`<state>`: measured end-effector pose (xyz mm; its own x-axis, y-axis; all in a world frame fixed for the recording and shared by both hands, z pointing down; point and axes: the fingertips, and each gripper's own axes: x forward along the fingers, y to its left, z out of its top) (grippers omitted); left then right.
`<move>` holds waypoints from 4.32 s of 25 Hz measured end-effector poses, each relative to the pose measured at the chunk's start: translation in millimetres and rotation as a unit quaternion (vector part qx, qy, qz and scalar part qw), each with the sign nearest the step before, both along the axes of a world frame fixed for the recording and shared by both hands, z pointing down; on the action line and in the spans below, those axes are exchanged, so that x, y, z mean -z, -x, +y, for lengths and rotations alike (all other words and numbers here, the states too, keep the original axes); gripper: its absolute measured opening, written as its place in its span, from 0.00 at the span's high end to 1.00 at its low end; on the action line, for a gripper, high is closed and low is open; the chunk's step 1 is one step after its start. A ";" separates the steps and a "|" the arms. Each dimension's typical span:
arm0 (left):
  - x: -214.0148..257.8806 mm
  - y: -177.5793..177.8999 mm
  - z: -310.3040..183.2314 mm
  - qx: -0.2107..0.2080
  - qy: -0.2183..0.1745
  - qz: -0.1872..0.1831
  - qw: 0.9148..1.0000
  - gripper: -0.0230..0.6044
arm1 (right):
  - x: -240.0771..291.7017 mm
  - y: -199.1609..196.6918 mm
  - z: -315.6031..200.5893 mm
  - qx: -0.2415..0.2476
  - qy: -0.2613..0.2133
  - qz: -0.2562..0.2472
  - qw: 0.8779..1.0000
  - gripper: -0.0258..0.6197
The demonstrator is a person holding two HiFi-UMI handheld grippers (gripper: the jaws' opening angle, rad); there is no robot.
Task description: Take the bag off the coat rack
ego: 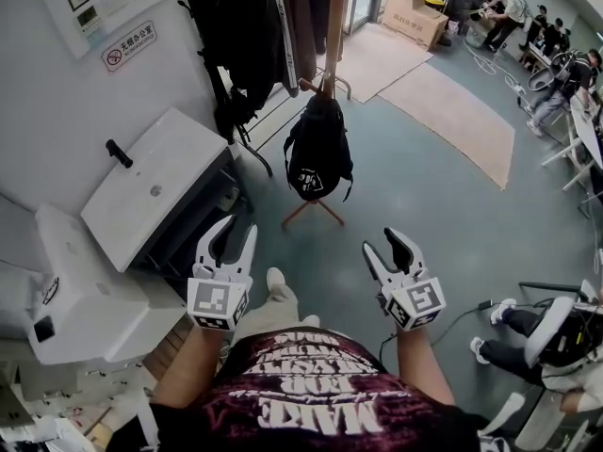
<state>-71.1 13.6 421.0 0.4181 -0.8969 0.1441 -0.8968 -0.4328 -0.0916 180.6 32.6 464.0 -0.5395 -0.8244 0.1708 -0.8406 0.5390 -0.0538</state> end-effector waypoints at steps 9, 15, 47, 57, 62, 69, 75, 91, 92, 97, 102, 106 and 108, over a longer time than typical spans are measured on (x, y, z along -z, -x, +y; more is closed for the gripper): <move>-3.4 -8.8 -28.6 -0.020 -0.005 0.014 1.000 0.75 | -2.3 -5.8 -18.9 -0.014 0.000 0.005 1.000 0.63; -1.3 -11.0 -52.3 -0.030 -0.012 0.020 0.999 0.75 | 3.8 -7.5 -39.2 -0.022 -0.005 0.009 1.000 0.63; -21.3 0.0 -229.7 -0.084 0.019 0.006 0.996 0.75 | -4.5 39.3 -217.0 -0.026 0.011 0.005 1.000 0.64; -17.7 -4.7 -271.9 -0.118 0.019 0.002 0.993 0.75 | 1.4 43.6 -243.5 -0.051 0.006 0.011 0.999 0.65; -14.2 -6.0 -289.2 -0.132 0.014 0.004 0.991 0.75 | 8.5 46.4 -252.3 -0.063 0.002 0.007 0.998 0.66; -17.7 -15.1 -298.2 -0.148 0.026 0.016 0.989 0.75 | 11.9 42.5 -256.4 -0.067 0.007 0.021 0.997 0.67; -18.0 -16.9 -309.7 -0.139 0.024 0.011 0.990 0.75 | 2.5 49.3 -276.4 -0.043 0.020 0.013 0.999 0.68; -15.0 -45.6 -367.2 -0.125 0.031 0.017 0.992 0.75 | -3.8 47.1 -363.7 0.024 0.031 0.007 0.999 0.69; -15.3 -50.6 -369.7 -0.128 0.032 0.018 0.991 0.75 | -3.9 46.3 -367.5 0.027 0.033 0.009 0.999 0.69; -18.3 -75.0 -381.4 -0.146 0.031 0.022 0.989 0.75 | -9.5 40.2 -382.4 0.038 0.044 0.017 0.998 0.69; -28.5 -99.1 -390.1 -0.165 0.036 0.015 0.985 0.75 | -18.7 35.8 -395.1 0.046 0.053 0.020 0.997 0.69; -41.7 -117.3 -398.0 -0.178 0.048 0.012 0.983 0.75 | -29.8 39.3 -403.8 0.057 0.064 0.025 0.996 0.69; -48.2 -127.9 -400.9 -0.187 0.052 0.008 0.981 0.75 | -36.1 42.4 -407.9 0.062 0.069 0.028 0.995 0.69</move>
